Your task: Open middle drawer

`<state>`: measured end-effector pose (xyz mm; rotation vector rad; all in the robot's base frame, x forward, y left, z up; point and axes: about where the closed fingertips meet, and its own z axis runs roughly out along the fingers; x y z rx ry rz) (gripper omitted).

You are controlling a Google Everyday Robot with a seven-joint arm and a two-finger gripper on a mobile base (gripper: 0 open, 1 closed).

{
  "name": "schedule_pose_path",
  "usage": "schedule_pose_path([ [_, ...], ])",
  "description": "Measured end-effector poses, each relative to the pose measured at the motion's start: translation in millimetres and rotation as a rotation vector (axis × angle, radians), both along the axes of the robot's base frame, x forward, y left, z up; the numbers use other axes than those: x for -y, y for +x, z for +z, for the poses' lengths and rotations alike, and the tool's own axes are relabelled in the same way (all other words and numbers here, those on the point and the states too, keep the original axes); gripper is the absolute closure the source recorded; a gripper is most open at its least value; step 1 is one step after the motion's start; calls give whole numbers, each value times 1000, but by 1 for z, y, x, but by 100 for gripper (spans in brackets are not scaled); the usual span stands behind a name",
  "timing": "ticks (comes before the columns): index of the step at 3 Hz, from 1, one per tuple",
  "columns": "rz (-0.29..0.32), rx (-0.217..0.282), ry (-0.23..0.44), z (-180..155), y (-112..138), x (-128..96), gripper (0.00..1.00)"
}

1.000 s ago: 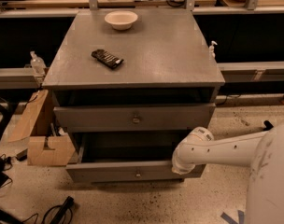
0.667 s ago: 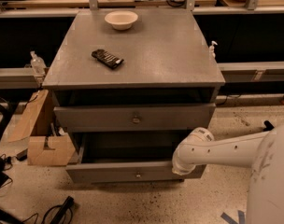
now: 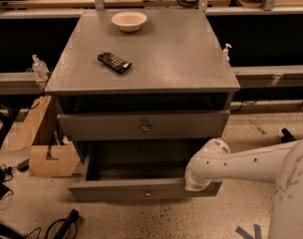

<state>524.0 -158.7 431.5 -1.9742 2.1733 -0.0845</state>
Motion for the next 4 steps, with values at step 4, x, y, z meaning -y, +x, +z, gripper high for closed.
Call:
schedule_pose_path([
  [4, 6, -102, 3, -3, -72, 5, 100],
])
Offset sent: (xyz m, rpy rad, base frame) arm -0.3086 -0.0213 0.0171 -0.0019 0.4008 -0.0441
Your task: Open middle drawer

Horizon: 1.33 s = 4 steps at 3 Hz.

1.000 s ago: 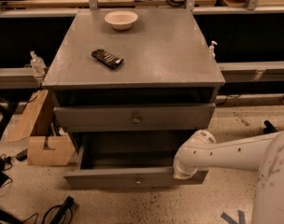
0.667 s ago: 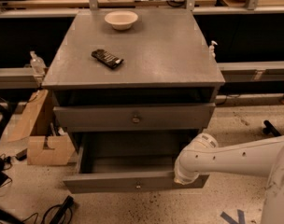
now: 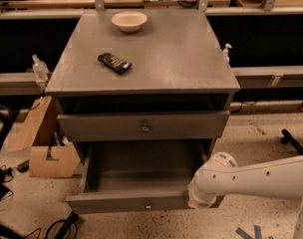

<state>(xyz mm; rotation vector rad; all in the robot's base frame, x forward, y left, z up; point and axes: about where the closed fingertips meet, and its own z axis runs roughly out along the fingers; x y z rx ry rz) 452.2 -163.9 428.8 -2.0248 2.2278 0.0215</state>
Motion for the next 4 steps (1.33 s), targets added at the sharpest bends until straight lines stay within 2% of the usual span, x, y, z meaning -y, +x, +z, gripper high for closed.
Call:
schedule_pose_path([
  [1, 0, 0, 0, 0, 2, -1, 100],
  [2, 17, -43, 4, -3, -25, 0, 100],
  [4, 17, -43, 4, -1, -24, 0, 100],
])
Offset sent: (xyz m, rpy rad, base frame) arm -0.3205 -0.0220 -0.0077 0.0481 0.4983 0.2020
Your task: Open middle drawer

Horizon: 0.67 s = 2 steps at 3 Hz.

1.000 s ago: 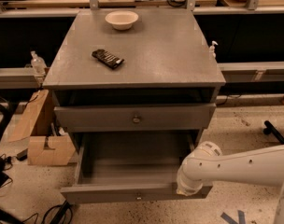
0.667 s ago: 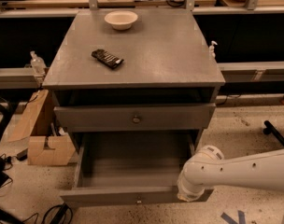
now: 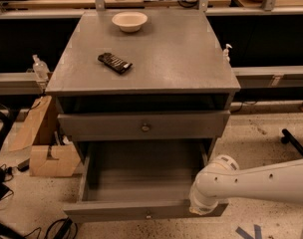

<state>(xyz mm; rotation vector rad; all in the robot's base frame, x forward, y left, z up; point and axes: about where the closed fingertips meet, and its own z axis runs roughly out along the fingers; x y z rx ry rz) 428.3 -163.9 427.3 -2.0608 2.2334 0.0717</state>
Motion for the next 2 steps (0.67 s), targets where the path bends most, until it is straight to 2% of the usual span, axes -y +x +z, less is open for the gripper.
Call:
schedule_pose_path([
  [2, 0, 0, 0, 0, 0, 0, 100],
])
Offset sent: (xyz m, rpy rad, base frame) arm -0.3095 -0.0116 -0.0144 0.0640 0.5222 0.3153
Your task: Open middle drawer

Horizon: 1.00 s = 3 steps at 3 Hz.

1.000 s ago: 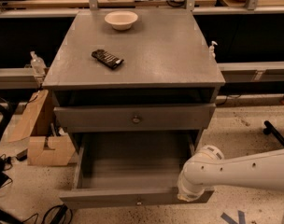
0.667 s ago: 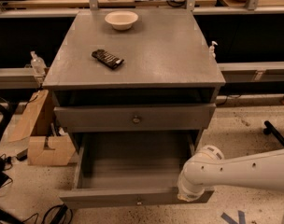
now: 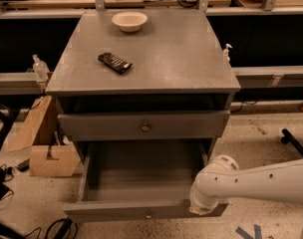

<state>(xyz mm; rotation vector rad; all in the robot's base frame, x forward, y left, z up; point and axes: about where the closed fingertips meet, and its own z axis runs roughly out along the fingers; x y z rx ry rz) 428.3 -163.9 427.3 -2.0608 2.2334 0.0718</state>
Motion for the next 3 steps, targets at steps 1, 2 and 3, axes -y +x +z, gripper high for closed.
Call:
schedule_pose_path([
  [1, 0, 0, 0, 1, 0, 0, 86],
  [2, 0, 0, 0, 1, 0, 0, 63],
  [3, 0, 0, 0, 1, 0, 0, 38],
])
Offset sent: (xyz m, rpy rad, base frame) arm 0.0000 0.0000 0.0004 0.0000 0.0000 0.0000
